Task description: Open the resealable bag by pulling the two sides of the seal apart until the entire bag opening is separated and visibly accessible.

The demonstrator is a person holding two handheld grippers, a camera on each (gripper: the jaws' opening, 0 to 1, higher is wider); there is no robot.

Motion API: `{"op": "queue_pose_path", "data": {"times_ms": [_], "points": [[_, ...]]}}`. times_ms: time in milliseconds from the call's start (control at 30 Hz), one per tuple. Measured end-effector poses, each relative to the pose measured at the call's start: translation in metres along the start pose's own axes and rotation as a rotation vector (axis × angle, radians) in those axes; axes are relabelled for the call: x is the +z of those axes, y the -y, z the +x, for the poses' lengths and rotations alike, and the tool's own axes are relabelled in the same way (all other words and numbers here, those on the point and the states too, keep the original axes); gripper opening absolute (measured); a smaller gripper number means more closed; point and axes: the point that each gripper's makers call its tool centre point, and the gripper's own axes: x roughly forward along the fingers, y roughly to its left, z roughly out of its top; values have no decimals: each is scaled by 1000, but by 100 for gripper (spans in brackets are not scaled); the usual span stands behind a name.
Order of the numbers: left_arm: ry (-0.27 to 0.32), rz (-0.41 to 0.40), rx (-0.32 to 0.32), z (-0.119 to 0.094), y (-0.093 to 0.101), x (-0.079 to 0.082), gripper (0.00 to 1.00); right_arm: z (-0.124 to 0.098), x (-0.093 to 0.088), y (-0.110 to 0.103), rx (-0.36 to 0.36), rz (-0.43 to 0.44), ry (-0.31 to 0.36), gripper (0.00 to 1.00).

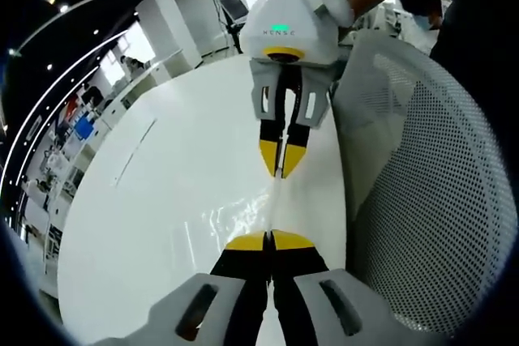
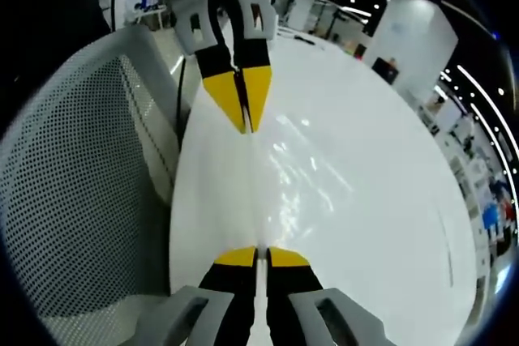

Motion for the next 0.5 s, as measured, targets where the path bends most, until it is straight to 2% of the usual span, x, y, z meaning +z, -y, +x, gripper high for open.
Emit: {"op": "queue_pose_path", "data": {"times_ms": [300,367,400,500], "points": [[2,-22,5,-2,0,-3,0,-2,-10,-1,-4,6,-18,0],[-2,-25,4,-3,0,-5,0,-3,-18,0,-6,-6,-48,0],[0,-30,1,-3,1,-5,0,-3,-15,-1,-3,23,-18,0],[-3,-23,2,-3,0,-5,0,-4,-15,1,-6,49,-7,0]]}}
